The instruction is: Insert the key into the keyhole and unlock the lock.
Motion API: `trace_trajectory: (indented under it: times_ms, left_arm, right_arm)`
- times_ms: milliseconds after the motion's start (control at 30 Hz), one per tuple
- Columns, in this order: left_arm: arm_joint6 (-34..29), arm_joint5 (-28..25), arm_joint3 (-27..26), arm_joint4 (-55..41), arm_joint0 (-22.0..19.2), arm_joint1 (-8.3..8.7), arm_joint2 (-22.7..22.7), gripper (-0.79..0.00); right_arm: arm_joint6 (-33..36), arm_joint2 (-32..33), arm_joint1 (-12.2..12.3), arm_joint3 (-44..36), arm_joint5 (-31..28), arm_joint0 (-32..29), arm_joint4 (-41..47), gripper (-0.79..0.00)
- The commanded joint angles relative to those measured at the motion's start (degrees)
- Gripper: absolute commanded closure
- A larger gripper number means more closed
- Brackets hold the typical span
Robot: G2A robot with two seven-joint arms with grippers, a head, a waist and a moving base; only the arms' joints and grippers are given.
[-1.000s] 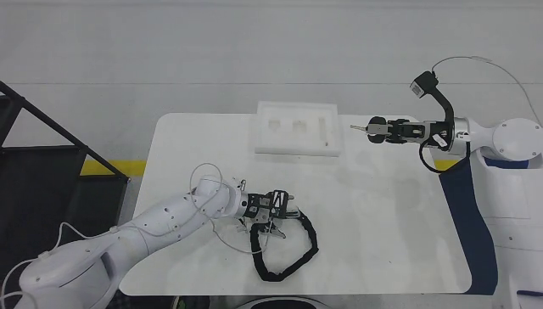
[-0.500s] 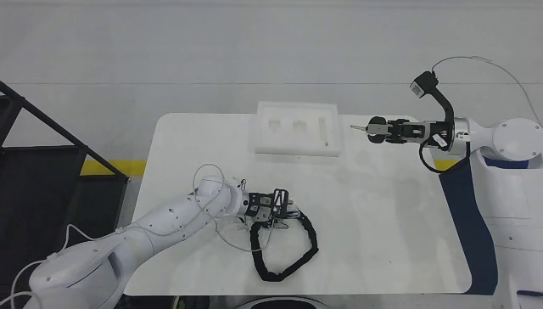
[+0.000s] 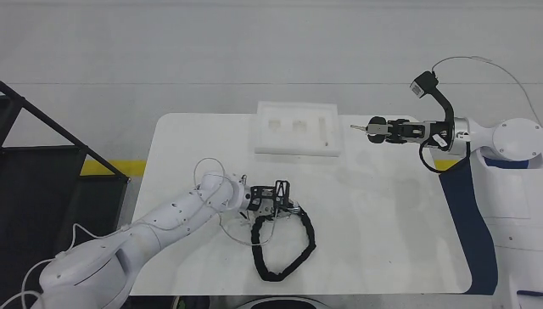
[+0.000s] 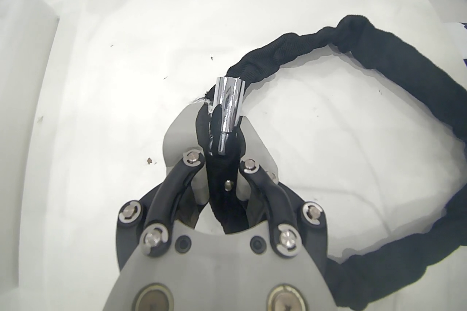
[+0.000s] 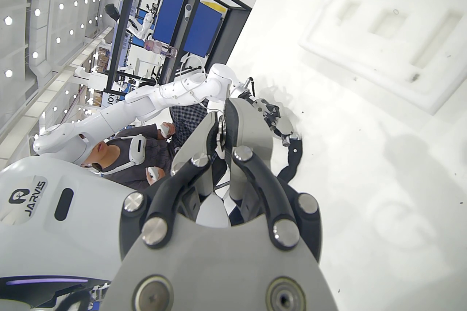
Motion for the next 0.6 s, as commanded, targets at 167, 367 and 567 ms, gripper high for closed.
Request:
trace_trajectory:
  times_ms: [167, 367, 567]
  left_arm:
    - [3.5, -4.5, 2.6, -4.4, -1.8, -0.4, -3.2, 0.0]
    - [11.4, -8.8, 3.8, -6.6, -3.5, -0.19, -6.4, 0.0]
    - [18.2, -11.0, 4.7, -5.4, -6.0, 0.15, -9.3, 0.0]
  right_arm:
    - [0.0, 0.0, 0.0, 0.0, 0.0, 0.0, 0.0, 0.0]
    - [0.0, 0.0, 0.0, 0.0, 0.0, 0.0, 0.0, 0.0]
    - [1.5, -1.0, 0.1, -1.4, 1.7, -0.7, 0.0, 0.0]
